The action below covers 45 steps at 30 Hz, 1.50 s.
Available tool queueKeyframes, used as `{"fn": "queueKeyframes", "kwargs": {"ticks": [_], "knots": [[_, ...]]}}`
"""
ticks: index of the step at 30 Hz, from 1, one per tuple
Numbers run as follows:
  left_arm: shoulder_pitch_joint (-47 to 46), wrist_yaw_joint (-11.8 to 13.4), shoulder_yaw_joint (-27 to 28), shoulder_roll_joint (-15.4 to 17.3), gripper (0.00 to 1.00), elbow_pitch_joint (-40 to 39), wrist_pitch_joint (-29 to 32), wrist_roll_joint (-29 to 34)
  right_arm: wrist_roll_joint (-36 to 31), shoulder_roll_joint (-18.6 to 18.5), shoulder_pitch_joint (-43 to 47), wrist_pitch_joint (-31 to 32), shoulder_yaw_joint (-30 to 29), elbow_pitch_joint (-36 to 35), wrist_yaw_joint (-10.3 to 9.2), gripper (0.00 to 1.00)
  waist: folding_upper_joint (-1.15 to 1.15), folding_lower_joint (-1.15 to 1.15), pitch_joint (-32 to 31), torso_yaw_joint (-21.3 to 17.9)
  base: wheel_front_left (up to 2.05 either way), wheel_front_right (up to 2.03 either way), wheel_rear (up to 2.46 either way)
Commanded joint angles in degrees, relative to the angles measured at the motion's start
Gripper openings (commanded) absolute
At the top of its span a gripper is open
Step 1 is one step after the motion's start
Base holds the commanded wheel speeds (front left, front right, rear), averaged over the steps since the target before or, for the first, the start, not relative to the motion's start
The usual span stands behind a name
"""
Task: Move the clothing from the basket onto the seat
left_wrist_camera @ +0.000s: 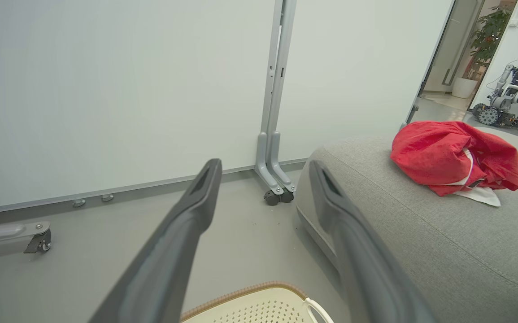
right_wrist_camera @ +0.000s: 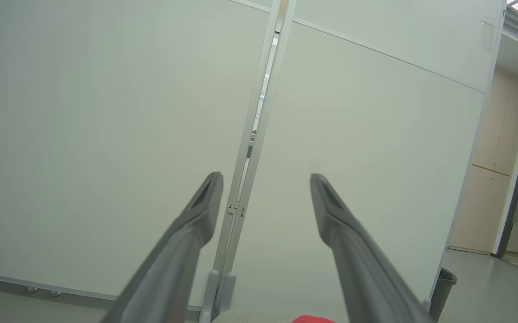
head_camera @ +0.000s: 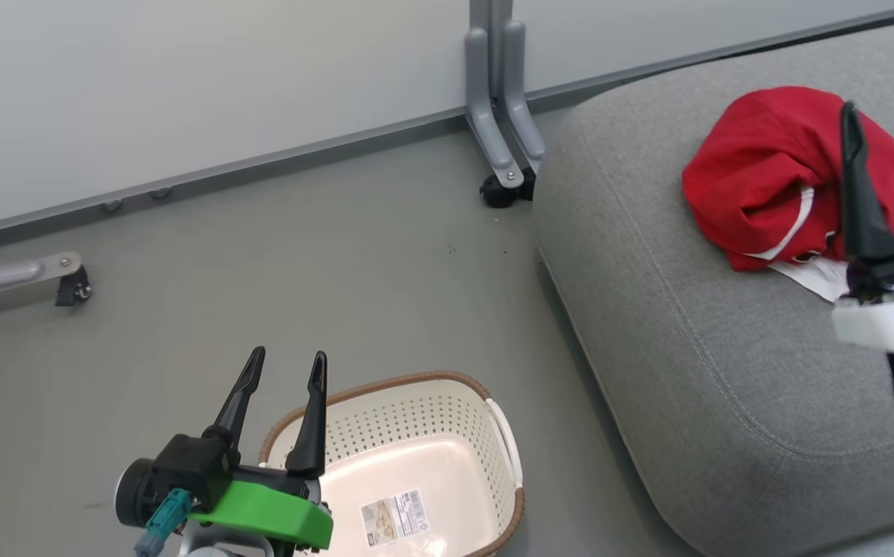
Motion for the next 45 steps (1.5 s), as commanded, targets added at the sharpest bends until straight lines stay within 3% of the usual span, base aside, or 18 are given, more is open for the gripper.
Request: {"fn": "queueKeyframes", "kwargs": {"ticks": [1, 8, 18, 26, 45], "knots": [[1.06, -0.18, 0.43, 0.02, 1.0, -0.05, -0.01, -0.3, 0.27, 1.21, 2.16, -0.12, 0.21, -1.03, -0.09, 1.0, 0.0, 0.01, -1.76, 2.0, 0.0, 0.0, 0.0], [2.53, -0.18, 2.45, 0.05, 1.0, -0.52, -0.01, -0.33, 0.27, 7.31, 10.17, -0.13, 1.23, -2.65, -0.09, 1.0, 0.0, 0.01, -3.17, 5.62, 0.0, 0.0, 0.0], [4.57, 0.15, 5.09, 0.04, 1.0, 1.29, -0.01, 0.79, 3.94, 14.84, 18.78, -0.13, 2.16, 1.41, -0.09, 1.0, 0.0, 0.01, -4.6, 11.13, 0.0, 0.0, 0.0], [5.72, 0.28, 5.89, 0.04, 1.0, 2.8, -0.02, 1.13, 3.01, 16.64, 21.16, -0.13, 3.6, 4.78, -0.09, 1.0, 0.0, 0.01, -5.2, 12.97, 0.0, 0.0, 0.0], [6.28, 0.76, 6.11, 0.04, 1.0, 4.26, -0.01, 0.19, 3.43, 17.46, 20.61, -0.13, 3.29, 6.29, -0.09, 1.0, 0.0, 0.01, -5.25, 12.26, 0.0, 0.0, 0.0]]}}
